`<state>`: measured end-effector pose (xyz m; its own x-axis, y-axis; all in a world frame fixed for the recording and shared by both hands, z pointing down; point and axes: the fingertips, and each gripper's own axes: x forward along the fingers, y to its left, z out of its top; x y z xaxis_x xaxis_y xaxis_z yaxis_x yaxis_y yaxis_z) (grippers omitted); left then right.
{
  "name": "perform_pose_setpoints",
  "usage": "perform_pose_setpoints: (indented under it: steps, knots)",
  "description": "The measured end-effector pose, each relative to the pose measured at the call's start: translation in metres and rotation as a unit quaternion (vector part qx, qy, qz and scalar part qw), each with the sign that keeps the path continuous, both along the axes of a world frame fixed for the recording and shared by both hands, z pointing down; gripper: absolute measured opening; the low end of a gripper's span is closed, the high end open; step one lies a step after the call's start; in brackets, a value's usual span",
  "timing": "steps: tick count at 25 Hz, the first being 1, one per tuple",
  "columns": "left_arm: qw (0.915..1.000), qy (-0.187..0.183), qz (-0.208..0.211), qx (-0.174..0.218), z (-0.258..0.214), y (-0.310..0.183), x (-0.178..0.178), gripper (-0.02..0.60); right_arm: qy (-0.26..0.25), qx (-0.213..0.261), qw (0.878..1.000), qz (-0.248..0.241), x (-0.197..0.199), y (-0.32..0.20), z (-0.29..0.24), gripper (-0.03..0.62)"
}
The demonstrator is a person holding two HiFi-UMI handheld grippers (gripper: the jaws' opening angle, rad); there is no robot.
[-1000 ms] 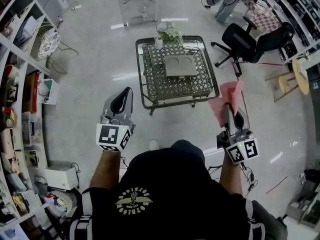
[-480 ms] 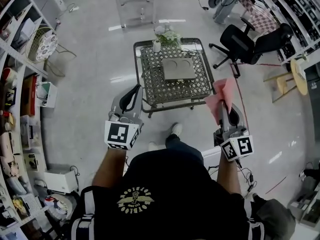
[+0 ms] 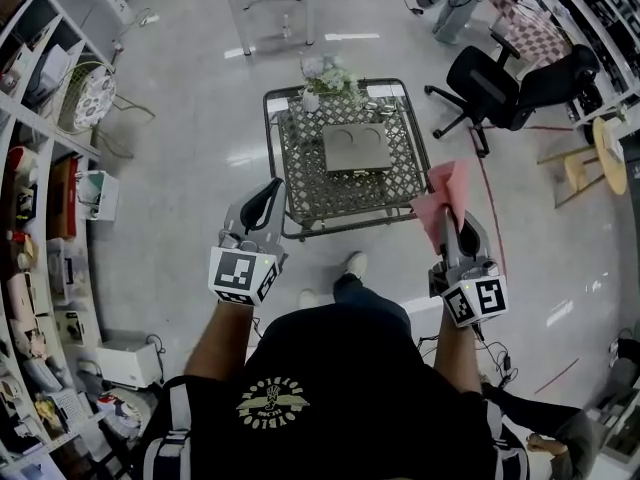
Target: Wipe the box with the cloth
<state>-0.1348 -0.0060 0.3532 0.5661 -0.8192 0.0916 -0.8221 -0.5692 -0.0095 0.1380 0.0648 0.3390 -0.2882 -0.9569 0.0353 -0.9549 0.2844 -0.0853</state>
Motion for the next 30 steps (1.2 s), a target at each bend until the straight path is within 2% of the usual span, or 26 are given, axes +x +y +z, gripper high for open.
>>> perform_pose_setpoints:
  steps: [12, 15, 22, 26, 30]
  knots:
    - [0.9989, -0.026, -0.017, -0.034, 0.031, -0.075, 0.066, 0.0, -0.028, -0.028, 0.998, -0.044, 0.057, -0.095, 0.028, 0.017]
    - [0.9978, -0.033, -0.033, -0.047, 0.032, -0.089, 0.074, 0.0, -0.059, -0.022, 0.995, -0.074, 0.059, -0.12, 0.027, 0.017]
    - [0.9936, -0.044, -0.092, -0.05, 0.043, -0.112, 0.079, 0.0, -0.058, -0.048, 0.989, -0.127, 0.072, -0.169, 0.059, 0.017]
    - [0.9916, -0.044, -0.107, -0.058, 0.055, -0.121, 0.078, 0.0, -0.093, -0.047, 0.977, -0.184, 0.047, -0.19, 0.064, 0.017]
    - [0.9878, -0.038, -0.127, -0.08, 0.075, -0.129, 0.065, 0.0, -0.084, -0.092, 0.965, -0.23, 0.011, -0.208, 0.098, 0.017]
